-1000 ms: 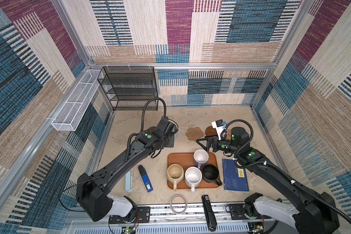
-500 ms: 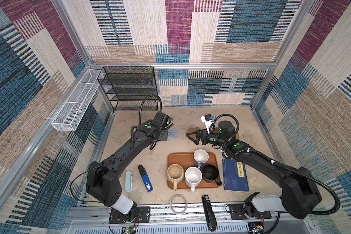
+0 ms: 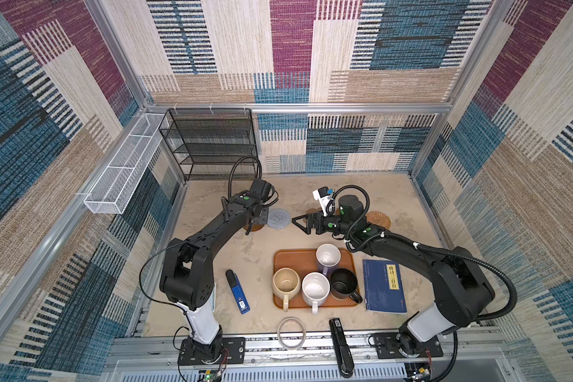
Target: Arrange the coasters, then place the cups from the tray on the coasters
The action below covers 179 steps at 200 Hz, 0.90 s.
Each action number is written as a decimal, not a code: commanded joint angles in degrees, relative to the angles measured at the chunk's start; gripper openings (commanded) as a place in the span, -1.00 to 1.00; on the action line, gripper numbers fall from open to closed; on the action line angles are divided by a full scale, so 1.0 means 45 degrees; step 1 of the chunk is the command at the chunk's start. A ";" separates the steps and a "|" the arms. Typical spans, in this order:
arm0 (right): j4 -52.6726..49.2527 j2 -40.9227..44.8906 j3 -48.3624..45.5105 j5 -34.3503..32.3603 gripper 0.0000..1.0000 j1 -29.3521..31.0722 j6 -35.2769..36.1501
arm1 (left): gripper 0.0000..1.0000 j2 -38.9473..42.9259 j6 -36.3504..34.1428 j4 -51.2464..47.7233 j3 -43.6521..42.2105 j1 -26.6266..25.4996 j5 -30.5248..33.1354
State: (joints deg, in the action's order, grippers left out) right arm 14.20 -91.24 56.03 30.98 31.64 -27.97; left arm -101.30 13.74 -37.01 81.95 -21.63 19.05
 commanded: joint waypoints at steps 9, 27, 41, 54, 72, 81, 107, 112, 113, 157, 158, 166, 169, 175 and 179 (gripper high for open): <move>0.0478 -0.0303 0.0068 0.0049 0.99 0.0029 0.0140 | -1.00 -0.0341 -0.0447 0.1345 -0.0050 0.0251 -0.0180; 0.0517 -0.0492 0.0160 0.0134 0.99 0.0019 0.0139 | -1.00 -0.0604 -0.0550 0.1465 -0.0011 0.0304 -0.0263; 0.0537 -0.0578 0.0186 0.0149 0.99 0.0020 0.0102 | -1.00 -0.0795 -0.0522 0.1503 0.0062 0.0420 -0.0392; 0.0554 -0.0630 0.0182 0.0157 0.99 0.0021 0.0081 | -1.00 -0.0985 -0.0415 0.1497 0.0089 0.0493 -0.0572; 0.0573 -0.0623 0.0156 0.0200 0.99 0.0020 0.0057 | -1.00 -0.1174 -0.0293 0.1401 0.0070 0.0529 -0.0385; 0.0618 -0.0642 0.0159 0.0305 0.99 0.0020 0.0057 | -1.00 -0.1248 -0.0203 0.1303 0.0074 0.0577 -0.0221; 0.0714 -0.0700 0.0212 0.0577 0.99 0.0125 0.0101 | -1.00 -0.1359 -0.0201 0.1368 0.0040 0.0685 -0.0247; 0.0698 -0.0701 0.0224 0.0576 0.99 0.0146 0.0119 | -1.00 -0.1367 -0.0201 0.1404 0.0029 0.0703 -0.0311; 0.0695 -0.0710 0.0234 0.0556 0.99 0.0151 0.0120 | -1.00 -0.1372 -0.0201 0.1397 0.0030 0.0704 -0.0319; 0.0421 -0.0808 0.0458 0.0417 0.99 0.0298 0.0160 | -1.00 -0.1440 0.0036 0.1099 -0.0072 0.0752 -0.0171; 0.0420 -0.0813 0.0459 0.0428 0.99 0.0296 0.0160 | -1.00 -0.1428 0.0045 0.1098 -0.0089 0.0748 -0.0171; 0.0382 -0.0817 0.0497 0.0400 0.99 0.0323 0.0160 | -1.00 -0.1389 0.0121 0.1126 -0.0162 0.0782 -0.0173; 0.0371 -0.0805 0.0498 0.0371 0.99 0.0341 0.0160 | -1.00 -0.1393 0.0161 0.1112 -0.0181 0.0773 -0.0188; 0.0334 -0.0816 0.0536 0.0363 0.99 0.0347 0.0160 | -1.00 -0.1394 0.0184 0.1064 -0.0186 0.0778 -0.0185; 0.0313 -0.0825 0.0555 0.0356 0.99 0.0362 0.0160 | -1.00 -0.1396 0.0199 0.1001 -0.0166 0.0775 -0.0206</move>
State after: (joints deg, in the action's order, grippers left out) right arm 14.66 -94.83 57.82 32.58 32.97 -27.73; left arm -107.94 12.82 -33.26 81.32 -18.20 16.56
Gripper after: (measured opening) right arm 0.995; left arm 0.159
